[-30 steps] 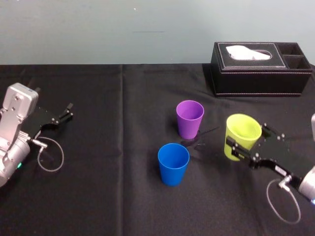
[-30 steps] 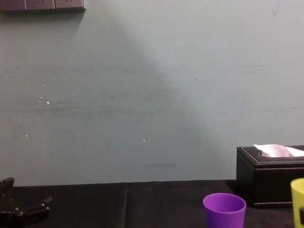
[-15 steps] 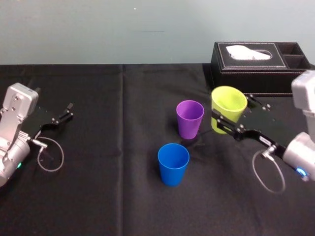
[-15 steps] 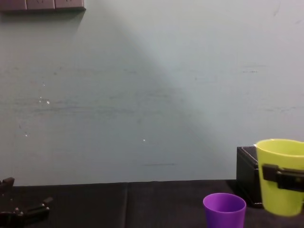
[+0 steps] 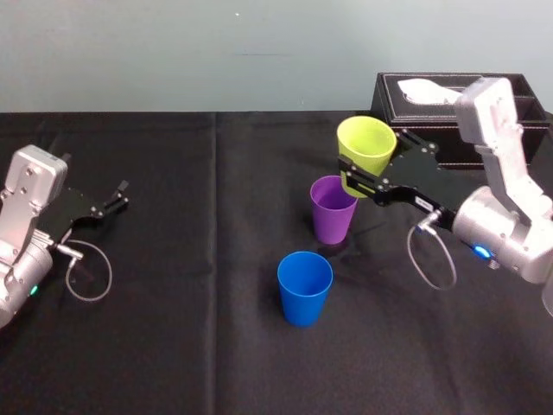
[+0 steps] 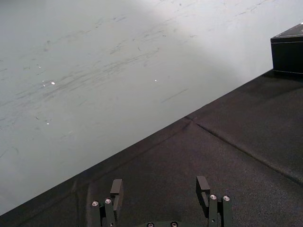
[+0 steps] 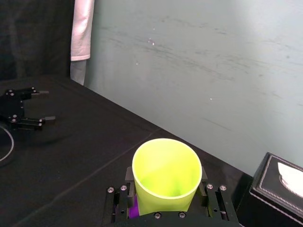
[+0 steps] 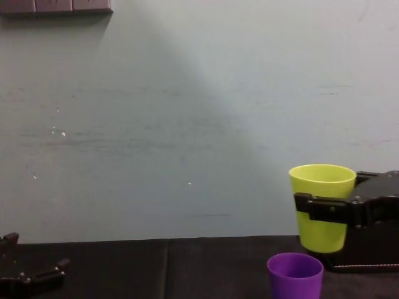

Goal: Stack the three plastic cups sequentially using one hand.

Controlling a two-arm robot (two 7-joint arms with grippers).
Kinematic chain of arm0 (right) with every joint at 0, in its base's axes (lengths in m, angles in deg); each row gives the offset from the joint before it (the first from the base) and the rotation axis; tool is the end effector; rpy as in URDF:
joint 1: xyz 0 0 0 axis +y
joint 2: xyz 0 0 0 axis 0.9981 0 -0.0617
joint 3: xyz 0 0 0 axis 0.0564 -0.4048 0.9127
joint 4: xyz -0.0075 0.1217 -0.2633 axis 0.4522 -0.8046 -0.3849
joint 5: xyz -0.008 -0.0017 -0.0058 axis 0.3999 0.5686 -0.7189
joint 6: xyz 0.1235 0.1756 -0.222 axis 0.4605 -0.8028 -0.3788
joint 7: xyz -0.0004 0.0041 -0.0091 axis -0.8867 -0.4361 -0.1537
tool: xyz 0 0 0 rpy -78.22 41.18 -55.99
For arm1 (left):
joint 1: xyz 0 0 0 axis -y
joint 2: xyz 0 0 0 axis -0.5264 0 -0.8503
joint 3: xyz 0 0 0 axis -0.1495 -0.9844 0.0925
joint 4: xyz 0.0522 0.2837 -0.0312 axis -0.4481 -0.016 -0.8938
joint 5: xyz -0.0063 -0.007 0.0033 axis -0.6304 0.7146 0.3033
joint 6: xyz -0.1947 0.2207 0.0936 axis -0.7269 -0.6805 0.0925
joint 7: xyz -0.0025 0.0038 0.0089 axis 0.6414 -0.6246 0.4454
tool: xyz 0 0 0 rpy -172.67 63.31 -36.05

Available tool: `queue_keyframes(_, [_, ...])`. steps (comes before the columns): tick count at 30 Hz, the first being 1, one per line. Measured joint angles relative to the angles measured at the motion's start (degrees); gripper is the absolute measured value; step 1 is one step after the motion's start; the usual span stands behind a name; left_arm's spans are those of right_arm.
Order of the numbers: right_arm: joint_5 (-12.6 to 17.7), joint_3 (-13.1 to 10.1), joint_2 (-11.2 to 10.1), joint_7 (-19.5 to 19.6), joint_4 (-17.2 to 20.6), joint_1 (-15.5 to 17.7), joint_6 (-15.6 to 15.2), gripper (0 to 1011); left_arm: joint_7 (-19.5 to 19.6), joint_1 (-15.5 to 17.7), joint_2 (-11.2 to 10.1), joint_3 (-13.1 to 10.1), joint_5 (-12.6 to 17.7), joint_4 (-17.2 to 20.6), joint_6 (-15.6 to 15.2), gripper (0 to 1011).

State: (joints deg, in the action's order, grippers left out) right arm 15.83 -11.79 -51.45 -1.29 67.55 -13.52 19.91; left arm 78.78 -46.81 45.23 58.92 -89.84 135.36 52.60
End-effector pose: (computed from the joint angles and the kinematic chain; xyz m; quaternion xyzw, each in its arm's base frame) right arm 0.3560 -0.0363 -0.2137 -0.0922 -0.0808 -0.4449 0.8871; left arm 0.3581 0.0826 -0.3022 0.1415 -0.1323 0.5800 0.7913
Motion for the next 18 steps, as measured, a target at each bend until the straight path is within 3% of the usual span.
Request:
queue_keyframes(9, [-1.79, 2.76, 2.56, -0.9, -5.91, -5.24, -0.67, 739, 0.0, 0.0, 0.0, 0.0, 0.0, 0.0, 0.0, 1011])
queue_keyframes(18, [-2.18, 3.89, 3.46, -2.18, -9.27, -6.7, 0.58, 739, 0.0, 0.0, 0.0, 0.0, 0.0, 0.0, 0.0, 1012])
